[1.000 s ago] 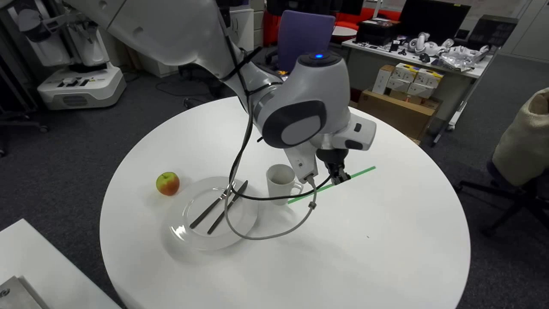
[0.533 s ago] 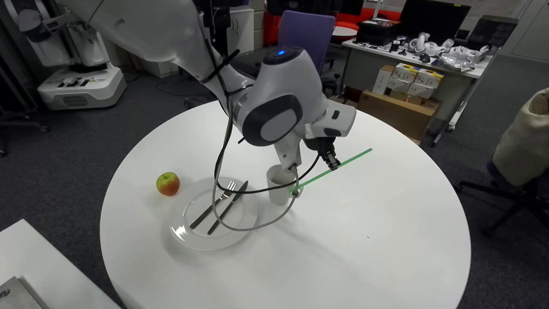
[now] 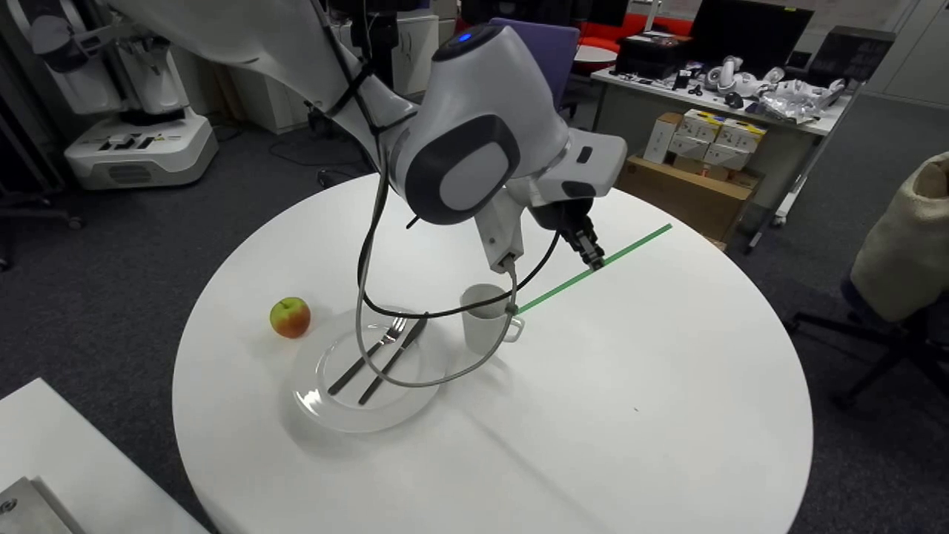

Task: Put the green straw in the cup

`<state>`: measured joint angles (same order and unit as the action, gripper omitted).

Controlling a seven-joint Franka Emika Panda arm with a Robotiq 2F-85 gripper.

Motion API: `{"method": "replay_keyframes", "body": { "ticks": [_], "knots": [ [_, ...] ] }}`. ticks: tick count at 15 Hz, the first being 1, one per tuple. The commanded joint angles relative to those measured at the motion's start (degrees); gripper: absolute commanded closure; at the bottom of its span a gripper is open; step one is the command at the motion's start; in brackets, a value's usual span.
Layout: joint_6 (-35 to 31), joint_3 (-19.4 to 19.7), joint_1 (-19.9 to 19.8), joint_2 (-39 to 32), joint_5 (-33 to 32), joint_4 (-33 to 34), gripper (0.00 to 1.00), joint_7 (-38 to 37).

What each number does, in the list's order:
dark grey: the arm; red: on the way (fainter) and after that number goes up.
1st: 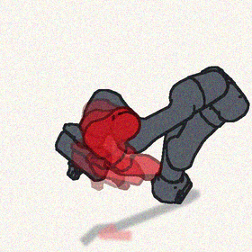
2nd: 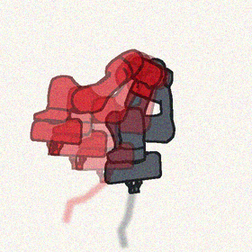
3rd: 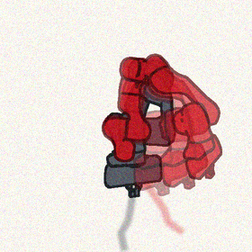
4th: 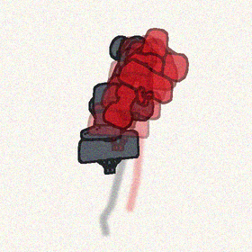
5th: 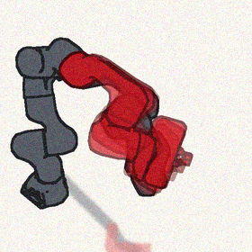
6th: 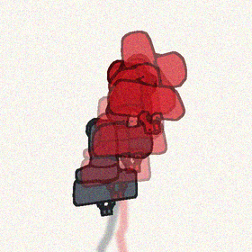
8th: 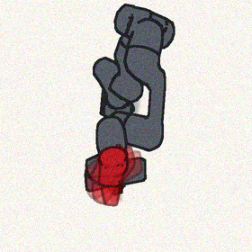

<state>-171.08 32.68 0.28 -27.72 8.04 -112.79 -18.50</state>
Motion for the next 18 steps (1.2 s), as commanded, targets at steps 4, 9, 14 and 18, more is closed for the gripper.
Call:
{"method": "replay_keyframes", "body": {
  "ticks": [4,9,14,18],
  "knots": [
    [-2.8,10.9,12.4,2.5,-2.9,-5.6,0.99,-4.4],
    [-2.4,15.7,19.7,1.5,-2.3,-7.2,0.99,-4.8],
    [-2.2,17.2,23.2,-0.1,-1.5,-8.0,0.97,-4.6],
    [-3.1,17.0,23.8,-1.8,-0.8,-8.1,0.95,-4.9]
  ]
}}
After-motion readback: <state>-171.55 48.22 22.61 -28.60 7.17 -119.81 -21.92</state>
